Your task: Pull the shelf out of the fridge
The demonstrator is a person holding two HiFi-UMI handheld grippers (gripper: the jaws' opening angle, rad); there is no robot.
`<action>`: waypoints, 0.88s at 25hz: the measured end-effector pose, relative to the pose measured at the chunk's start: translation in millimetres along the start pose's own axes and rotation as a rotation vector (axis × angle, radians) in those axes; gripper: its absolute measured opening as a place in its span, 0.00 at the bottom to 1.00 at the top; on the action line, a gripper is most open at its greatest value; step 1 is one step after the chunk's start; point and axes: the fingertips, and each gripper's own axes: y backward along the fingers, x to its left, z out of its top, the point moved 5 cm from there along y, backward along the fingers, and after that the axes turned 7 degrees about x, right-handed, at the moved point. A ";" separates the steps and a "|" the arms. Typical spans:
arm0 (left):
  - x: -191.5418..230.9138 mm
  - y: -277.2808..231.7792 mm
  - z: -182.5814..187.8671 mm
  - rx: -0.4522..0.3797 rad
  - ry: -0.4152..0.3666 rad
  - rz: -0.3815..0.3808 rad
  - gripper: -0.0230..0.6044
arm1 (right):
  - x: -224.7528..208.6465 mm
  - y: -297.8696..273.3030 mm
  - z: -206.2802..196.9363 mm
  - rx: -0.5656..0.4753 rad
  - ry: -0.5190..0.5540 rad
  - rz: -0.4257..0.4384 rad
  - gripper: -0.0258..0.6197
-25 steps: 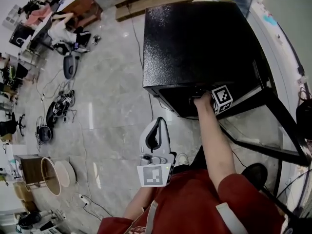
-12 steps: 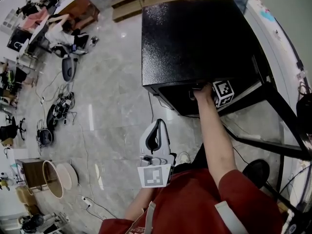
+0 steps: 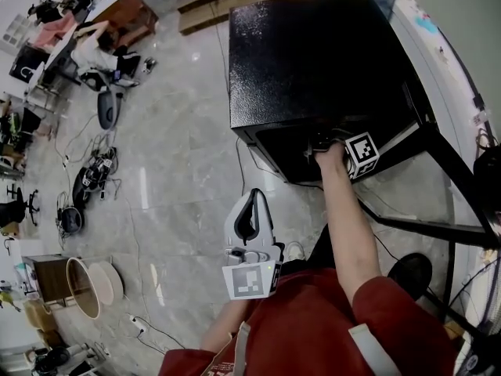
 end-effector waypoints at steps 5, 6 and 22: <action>-7.2 3.6 -0.4 -0.021 0.012 -0.027 0.04 | -2.3 17.7 -2.1 0.018 -0.016 -0.002 0.06; -8.4 5.1 -0.9 -0.022 0.011 -0.029 0.04 | -2.1 21.2 -1.4 0.020 -0.015 -0.002 0.07; -10.7 27.9 -8.9 -0.015 0.031 -0.060 0.04 | 2.0 85.6 -9.7 0.042 -0.029 -0.005 0.06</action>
